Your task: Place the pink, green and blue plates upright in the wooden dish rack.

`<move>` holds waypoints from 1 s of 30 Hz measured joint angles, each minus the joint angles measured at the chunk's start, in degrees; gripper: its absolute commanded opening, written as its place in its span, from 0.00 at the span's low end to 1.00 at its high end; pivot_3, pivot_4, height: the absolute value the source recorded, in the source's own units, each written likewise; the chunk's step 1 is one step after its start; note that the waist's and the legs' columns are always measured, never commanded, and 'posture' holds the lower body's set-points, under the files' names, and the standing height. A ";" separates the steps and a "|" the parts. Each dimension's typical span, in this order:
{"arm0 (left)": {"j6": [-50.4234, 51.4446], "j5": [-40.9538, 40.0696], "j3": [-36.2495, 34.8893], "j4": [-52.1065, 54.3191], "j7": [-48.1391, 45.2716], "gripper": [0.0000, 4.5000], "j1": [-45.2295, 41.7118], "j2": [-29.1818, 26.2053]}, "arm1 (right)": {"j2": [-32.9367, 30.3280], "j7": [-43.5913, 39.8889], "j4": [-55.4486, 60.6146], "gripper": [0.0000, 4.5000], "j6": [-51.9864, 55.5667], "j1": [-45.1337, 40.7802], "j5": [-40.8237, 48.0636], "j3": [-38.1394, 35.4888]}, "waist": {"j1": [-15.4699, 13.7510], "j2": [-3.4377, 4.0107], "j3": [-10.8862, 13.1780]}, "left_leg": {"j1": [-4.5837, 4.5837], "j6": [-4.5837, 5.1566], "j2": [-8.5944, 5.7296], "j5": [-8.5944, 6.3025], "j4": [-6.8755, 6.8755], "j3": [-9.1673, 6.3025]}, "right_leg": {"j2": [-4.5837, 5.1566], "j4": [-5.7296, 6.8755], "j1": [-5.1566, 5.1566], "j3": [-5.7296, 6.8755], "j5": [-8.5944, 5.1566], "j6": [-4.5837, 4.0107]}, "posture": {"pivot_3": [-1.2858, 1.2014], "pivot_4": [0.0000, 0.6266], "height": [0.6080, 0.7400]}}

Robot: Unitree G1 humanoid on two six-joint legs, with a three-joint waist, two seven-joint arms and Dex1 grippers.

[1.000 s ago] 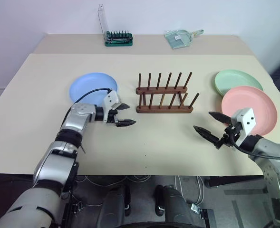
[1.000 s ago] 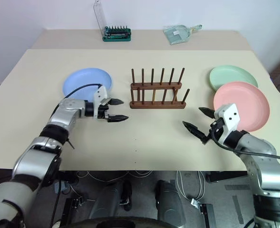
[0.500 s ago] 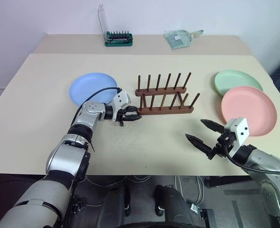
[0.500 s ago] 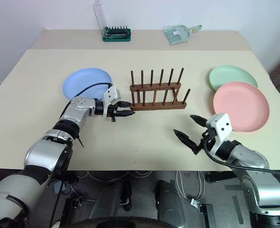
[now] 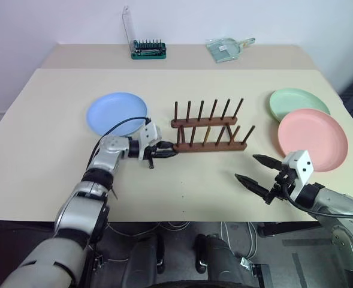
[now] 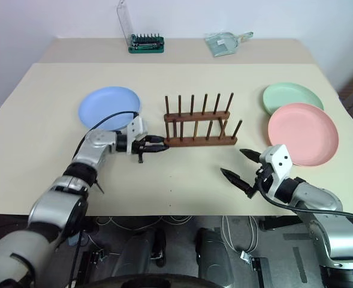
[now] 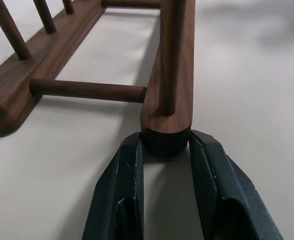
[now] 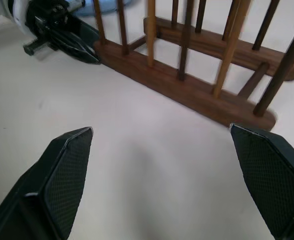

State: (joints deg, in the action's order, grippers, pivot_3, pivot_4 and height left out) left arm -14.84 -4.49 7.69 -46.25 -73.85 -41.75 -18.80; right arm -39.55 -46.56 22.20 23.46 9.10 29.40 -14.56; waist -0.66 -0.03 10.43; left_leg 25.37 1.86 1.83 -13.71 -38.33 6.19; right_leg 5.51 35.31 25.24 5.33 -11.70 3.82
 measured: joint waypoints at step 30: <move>14.41 -1.03 4.97 24.05 5.89 0.98 10.64 -1.76 | -2.16 -3.22 -1.31 1.00 -0.19 2.31 -1.07 -2.36 | -0.09 0.01 0.00 | 0.03 0.17 0.03 -0.13 -0.63 -0.09 | 0.03 0.24 -0.16 0.01 -0.05 -0.05 | 0.52 0.24 1.00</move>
State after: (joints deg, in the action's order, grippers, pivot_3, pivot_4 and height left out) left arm -0.43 -5.52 12.66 -22.19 -67.97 -31.11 -20.56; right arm -41.71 -49.78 20.89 23.27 11.41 28.33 -16.93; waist -0.75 -0.02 10.42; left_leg 25.40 2.03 1.86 -13.84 -38.96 6.10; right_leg 5.54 35.56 25.09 5.34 -11.76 3.77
